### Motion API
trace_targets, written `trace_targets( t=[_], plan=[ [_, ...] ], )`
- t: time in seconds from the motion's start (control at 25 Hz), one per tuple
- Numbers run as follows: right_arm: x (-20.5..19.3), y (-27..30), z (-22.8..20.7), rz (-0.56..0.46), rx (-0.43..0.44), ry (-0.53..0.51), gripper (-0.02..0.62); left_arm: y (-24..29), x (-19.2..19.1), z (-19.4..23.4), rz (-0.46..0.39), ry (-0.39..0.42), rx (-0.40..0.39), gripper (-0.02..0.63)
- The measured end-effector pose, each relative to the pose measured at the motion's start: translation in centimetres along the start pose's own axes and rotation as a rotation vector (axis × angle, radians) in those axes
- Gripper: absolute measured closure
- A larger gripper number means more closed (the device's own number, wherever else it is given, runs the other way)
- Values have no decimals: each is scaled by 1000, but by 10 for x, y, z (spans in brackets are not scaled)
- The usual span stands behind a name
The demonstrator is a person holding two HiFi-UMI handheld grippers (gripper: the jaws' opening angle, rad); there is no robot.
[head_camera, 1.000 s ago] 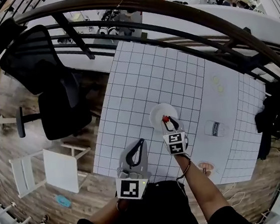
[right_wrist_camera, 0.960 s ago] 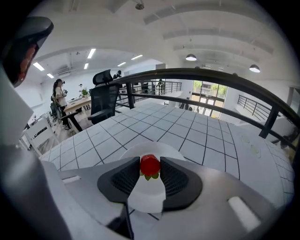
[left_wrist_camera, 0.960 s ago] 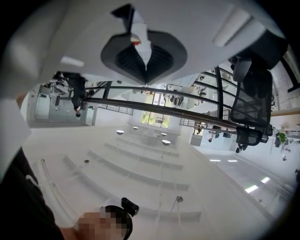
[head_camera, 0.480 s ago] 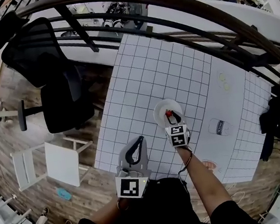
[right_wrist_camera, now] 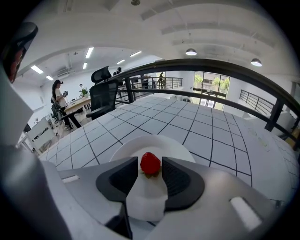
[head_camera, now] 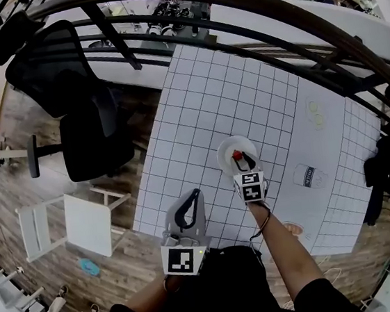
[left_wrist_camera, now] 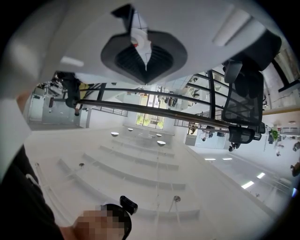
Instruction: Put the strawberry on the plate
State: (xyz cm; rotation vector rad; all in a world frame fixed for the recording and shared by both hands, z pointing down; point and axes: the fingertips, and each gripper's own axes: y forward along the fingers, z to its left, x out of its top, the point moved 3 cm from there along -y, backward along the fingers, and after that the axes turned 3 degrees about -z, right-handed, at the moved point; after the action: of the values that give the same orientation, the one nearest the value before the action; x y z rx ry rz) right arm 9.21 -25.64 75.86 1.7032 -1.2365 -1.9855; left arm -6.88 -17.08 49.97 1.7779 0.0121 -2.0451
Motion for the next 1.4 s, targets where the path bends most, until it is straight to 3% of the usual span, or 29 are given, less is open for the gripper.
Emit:
trace_targets(
  t=[0.52, 0.96, 1.4],
  plan=[
    [32, -49, 4, -93, 25, 74, 423, -16, 12, -3, -32, 7, -12, 595],
    [92, -132, 18, -295, 19, 109, 437, -34, 25, -17, -79, 4, -76, 595],
    [123, -240, 56, -462, -15, 110, 491, -58, 45, -42, -150, 17, -180, 595]
  ],
)
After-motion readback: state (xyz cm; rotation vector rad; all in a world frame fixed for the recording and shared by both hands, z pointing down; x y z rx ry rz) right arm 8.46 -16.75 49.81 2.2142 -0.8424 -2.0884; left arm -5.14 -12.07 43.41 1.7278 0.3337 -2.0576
